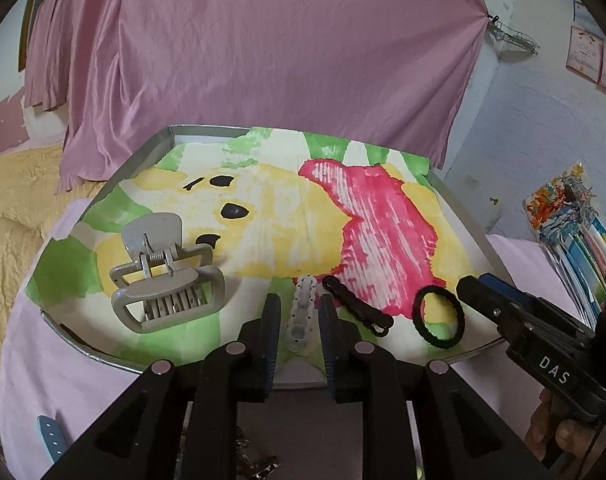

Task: Organize jewelry
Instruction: 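Carry the white clip and black hair tie into the tray and open both tools, then lift both tools away from the tray back over the table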

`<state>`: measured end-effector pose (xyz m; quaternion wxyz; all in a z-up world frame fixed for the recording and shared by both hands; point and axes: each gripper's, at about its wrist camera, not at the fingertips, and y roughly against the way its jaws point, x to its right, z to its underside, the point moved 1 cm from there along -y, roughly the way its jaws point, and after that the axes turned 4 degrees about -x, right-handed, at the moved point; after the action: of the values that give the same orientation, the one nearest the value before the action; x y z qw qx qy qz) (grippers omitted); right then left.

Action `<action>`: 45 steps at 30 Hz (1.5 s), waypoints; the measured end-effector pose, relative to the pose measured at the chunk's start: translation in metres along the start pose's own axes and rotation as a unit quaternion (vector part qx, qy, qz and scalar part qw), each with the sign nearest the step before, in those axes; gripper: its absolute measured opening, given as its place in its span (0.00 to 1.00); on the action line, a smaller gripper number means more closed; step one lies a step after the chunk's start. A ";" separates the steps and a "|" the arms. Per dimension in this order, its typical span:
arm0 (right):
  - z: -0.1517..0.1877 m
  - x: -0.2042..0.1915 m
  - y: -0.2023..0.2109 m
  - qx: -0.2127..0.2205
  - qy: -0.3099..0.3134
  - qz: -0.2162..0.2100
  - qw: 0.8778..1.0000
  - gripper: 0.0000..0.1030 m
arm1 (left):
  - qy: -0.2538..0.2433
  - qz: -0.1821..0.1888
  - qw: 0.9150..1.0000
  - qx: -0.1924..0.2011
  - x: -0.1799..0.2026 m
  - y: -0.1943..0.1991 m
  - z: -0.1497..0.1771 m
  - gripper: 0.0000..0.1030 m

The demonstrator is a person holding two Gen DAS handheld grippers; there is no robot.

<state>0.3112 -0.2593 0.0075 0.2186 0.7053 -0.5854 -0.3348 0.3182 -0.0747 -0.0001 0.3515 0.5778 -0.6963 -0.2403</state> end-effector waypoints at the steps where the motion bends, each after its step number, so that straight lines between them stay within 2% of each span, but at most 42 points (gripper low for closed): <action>1: 0.001 0.001 0.004 0.006 -0.002 0.002 1.000 0.33 | -0.001 0.001 1.000 0.002 0.001 0.000 0.000 0.24; 4: 0.000 0.002 0.017 0.031 -0.005 -0.002 0.999 0.33 | -0.006 0.008 1.000 0.017 0.004 0.008 0.000 0.31; 8: 0.003 0.000 0.043 0.081 0.000 0.000 0.997 0.48 | -0.009 0.016 0.998 0.052 0.007 0.028 0.003 0.41; 10: 0.006 -0.002 0.058 0.107 0.004 0.004 0.994 0.49 | -0.008 0.020 0.997 0.073 0.007 0.040 0.006 0.61; 11: 0.008 -0.002 0.064 0.116 0.004 0.005 0.993 0.50 | -0.007 0.022 0.996 0.084 0.007 0.046 0.007 0.65; 15: 0.017 -0.004 0.088 0.155 0.001 0.008 0.988 0.59 | -0.003 0.021 0.992 0.126 0.004 0.073 0.016 0.70; 19: 0.032 -0.011 0.114 0.196 0.007 0.005 0.981 0.76 | 0.001 0.014 0.986 0.165 -0.003 0.098 0.030 0.87; 21: 0.040 -0.015 0.124 0.209 0.014 0.003 0.978 0.78 | 0.001 0.010 0.983 0.185 -0.007 0.110 0.037 0.93; 24: 0.053 -0.025 0.137 0.228 0.030 0.006 0.973 0.89 | -0.003 0.005 0.977 0.213 -0.011 0.128 0.049 0.99; 26: 0.062 -0.030 0.144 0.238 0.037 0.004 0.971 0.91 | -0.005 -0.003 0.973 0.229 -0.014 0.138 0.059 0.99; 34: 0.091 -0.040 0.159 0.235 0.041 -0.003 0.971 0.92 | -0.012 -0.031 0.970 0.241 -0.032 0.158 0.091 0.99; 40: 0.107 -0.045 0.155 0.226 0.047 -0.007 0.973 0.92 | -0.006 -0.039 0.971 0.237 -0.046 0.161 0.109 0.99; 45: 0.116 -0.051 0.146 0.201 0.062 0.000 0.978 0.92 | -0.009 -0.046 0.975 0.219 -0.057 0.155 0.117 0.99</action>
<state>0.1226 -0.2325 0.0419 0.1089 0.7541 -0.6262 -0.1657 0.1347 0.0061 0.0278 0.1988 0.6703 -0.7075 -0.1027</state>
